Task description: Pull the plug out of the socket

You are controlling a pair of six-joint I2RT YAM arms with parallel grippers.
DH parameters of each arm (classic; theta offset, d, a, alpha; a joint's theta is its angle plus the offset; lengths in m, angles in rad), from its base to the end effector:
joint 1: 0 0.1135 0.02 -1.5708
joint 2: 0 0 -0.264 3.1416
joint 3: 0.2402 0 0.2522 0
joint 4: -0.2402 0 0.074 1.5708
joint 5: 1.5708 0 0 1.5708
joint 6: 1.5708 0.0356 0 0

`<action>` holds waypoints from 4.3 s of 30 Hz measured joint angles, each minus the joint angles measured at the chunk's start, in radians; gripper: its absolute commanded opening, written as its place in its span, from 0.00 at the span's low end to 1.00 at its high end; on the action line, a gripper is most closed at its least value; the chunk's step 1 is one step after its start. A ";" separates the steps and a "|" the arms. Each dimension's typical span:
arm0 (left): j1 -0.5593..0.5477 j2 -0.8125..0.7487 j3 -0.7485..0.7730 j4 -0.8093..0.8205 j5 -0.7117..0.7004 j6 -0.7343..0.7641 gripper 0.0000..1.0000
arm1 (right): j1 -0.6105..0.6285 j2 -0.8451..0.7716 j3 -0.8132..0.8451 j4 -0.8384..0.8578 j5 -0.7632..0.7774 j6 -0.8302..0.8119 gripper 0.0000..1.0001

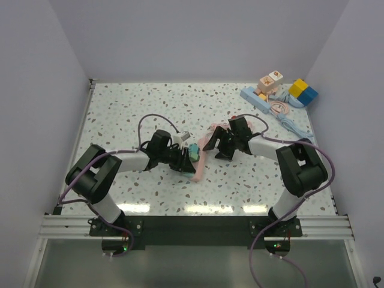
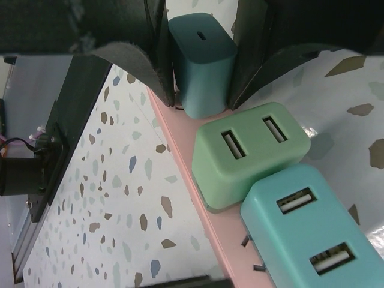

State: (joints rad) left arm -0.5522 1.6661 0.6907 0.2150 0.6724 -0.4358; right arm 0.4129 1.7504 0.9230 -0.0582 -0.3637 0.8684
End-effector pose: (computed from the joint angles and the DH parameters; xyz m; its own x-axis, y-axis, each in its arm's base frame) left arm 0.2489 -0.1794 0.1369 -0.8674 0.1465 -0.4756 0.4726 0.5418 -0.6950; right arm 0.3109 0.1500 0.1505 -0.9018 0.3838 -0.1986 0.1659 0.7318 0.6610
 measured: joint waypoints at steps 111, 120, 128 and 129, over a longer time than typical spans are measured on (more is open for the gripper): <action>0.677 -0.717 -0.039 -0.698 -0.616 -0.085 1.00 | 0.068 -0.021 -0.017 -0.090 -0.023 -0.242 0.00; 0.266 -0.638 -0.117 -0.457 -0.387 -0.202 1.00 | 0.119 -0.069 -0.105 -0.016 -0.049 -0.204 0.00; 0.027 -0.306 -0.001 -0.284 -0.414 -0.284 1.00 | 0.147 -0.089 -0.138 0.019 -0.040 -0.162 0.00; 0.008 -0.277 0.020 -0.272 -0.428 -0.291 1.00 | 0.150 -0.091 -0.142 0.022 -0.038 -0.158 0.00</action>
State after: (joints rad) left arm -0.5442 1.3888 0.7105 -0.0570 0.2440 -0.7269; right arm 0.5625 1.6596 0.7815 -0.0364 -0.4019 0.7101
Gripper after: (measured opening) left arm 0.997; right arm 0.354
